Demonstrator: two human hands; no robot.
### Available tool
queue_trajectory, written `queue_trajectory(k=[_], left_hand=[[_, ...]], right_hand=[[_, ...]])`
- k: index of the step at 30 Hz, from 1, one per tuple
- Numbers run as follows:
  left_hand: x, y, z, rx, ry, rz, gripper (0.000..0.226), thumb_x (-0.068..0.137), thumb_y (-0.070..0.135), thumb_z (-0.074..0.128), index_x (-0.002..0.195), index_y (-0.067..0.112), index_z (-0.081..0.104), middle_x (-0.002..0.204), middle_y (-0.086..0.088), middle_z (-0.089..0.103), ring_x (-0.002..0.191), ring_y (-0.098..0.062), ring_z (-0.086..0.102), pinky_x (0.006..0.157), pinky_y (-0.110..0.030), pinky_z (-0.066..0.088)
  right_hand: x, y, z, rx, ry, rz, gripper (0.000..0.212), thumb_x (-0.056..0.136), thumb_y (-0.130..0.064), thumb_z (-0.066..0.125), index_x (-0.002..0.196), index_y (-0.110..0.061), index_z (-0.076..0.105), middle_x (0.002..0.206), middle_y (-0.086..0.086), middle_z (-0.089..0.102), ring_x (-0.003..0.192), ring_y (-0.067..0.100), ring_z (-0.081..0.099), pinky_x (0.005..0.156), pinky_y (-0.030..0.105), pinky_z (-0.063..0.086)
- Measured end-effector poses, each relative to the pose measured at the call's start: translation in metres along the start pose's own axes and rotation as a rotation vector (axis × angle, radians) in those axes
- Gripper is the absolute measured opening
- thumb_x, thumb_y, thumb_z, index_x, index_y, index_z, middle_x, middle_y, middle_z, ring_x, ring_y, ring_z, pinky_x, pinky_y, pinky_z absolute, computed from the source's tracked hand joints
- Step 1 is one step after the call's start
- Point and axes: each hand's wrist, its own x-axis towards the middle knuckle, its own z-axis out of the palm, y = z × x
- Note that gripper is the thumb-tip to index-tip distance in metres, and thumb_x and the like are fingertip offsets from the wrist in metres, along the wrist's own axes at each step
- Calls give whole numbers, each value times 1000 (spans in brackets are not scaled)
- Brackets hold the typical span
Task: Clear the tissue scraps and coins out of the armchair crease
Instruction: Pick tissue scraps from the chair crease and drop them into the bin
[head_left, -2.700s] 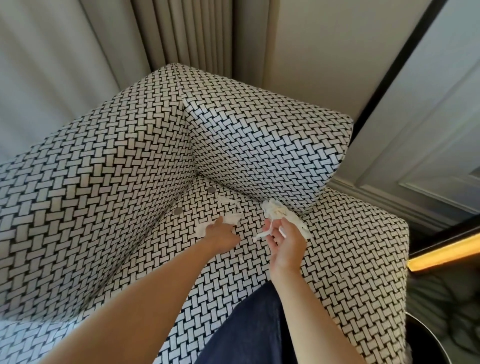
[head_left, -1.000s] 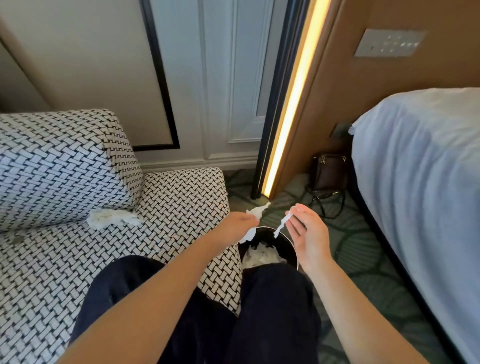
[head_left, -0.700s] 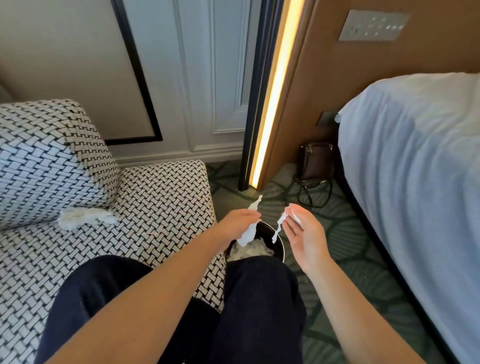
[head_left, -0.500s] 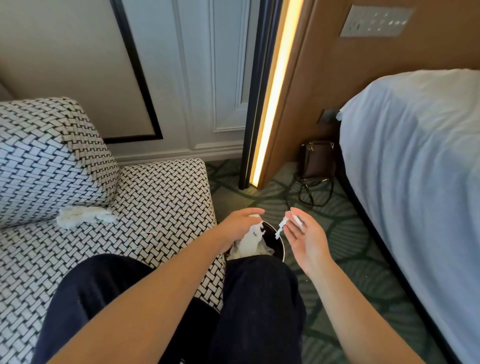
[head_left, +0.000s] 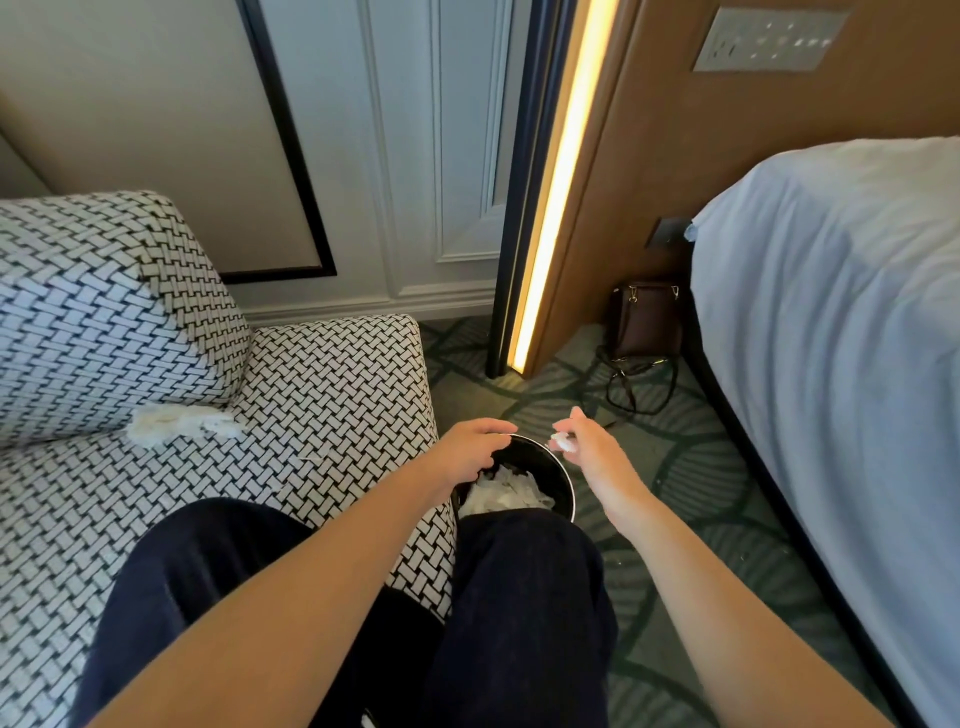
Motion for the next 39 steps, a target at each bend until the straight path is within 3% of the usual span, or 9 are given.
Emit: queue_trajectory(k=[5, 11, 21, 25, 27, 31, 33, 36, 39], left_hand=[[-4, 0, -3, -10, 6, 0, 33, 98, 23, 46, 129, 25, 55, 136, -1, 50, 121, -21, 48, 93, -30, 36], [-6, -5, -15, -2, 21, -4, 34, 97, 23, 47, 130, 24, 54, 134, -1, 52, 118, -19, 51, 99, -34, 38], [-25, -21, -52, -158, 94, -30, 32, 98, 25, 44, 128, 22, 54, 124, 2, 58, 110, -17, 56, 99, -35, 42], [-36, -32, -78, -311, 159, -34, 29, 97, 28, 49, 124, 21, 56, 117, 3, 62, 107, -17, 59, 96, -35, 45], [-42, -38, -94, -385, 213, -26, 29, 96, 28, 52, 123, 19, 57, 114, 2, 64, 105, -17, 60, 96, -36, 45], [-55, -47, -133, -492, 345, -9, 27, 95, 25, 52, 121, 17, 58, 111, 1, 66, 103, -18, 61, 94, -36, 46], [-61, -51, -153, -544, 415, -4, 26, 96, 21, 51, 119, 16, 60, 111, -1, 66, 106, -21, 61, 93, -36, 47], [-70, -58, -179, -587, 490, -5, 25, 97, 21, 49, 118, 16, 61, 111, -2, 66, 104, -22, 61, 91, -34, 47], [-75, -70, -202, -617, 543, -25, 26, 95, 22, 51, 119, 15, 60, 111, -2, 65, 103, -21, 61, 89, -34, 46]], right_hand=[[9, 12, -4, -239, -188, 39, 57, 99, -54, 12, 149, -28, 24, 150, 4, 36, 138, 20, 33, 112, 38, 17], [14, 18, -2, -211, -180, 40, 58, 98, -55, 16, 148, -27, 26, 147, 7, 41, 136, 23, 37, 116, 43, 21], [-7, -10, 40, -290, -244, -176, 33, 99, -44, 34, 120, -26, 52, 120, -3, 58, 111, 17, 56, 95, 33, 43], [-19, -24, 77, -373, -331, -229, 36, 99, -40, 38, 127, -22, 53, 121, -5, 57, 114, 15, 54, 91, 26, 43], [-25, -30, 99, -410, -397, -231, 38, 99, -40, 39, 129, -21, 52, 123, 0, 58, 112, 23, 58, 88, 33, 50], [-28, -38, 143, -612, -491, -292, 38, 100, -38, 38, 131, -19, 49, 123, 15, 61, 82, 26, 65, 81, 41, 53], [-22, -36, 165, -732, -512, -360, 41, 100, -35, 38, 137, -20, 44, 137, 11, 51, 94, 23, 63, 86, 38, 50], [-10, -32, 194, -940, -509, -452, 46, 100, -36, 37, 145, -26, 34, 157, 7, 21, 143, 27, 22, 117, 41, 20], [-4, -30, 217, -1124, -516, -463, 50, 101, -44, 30, 149, -36, 20, 160, 8, 0, 146, 32, -3, 119, 48, 5]])
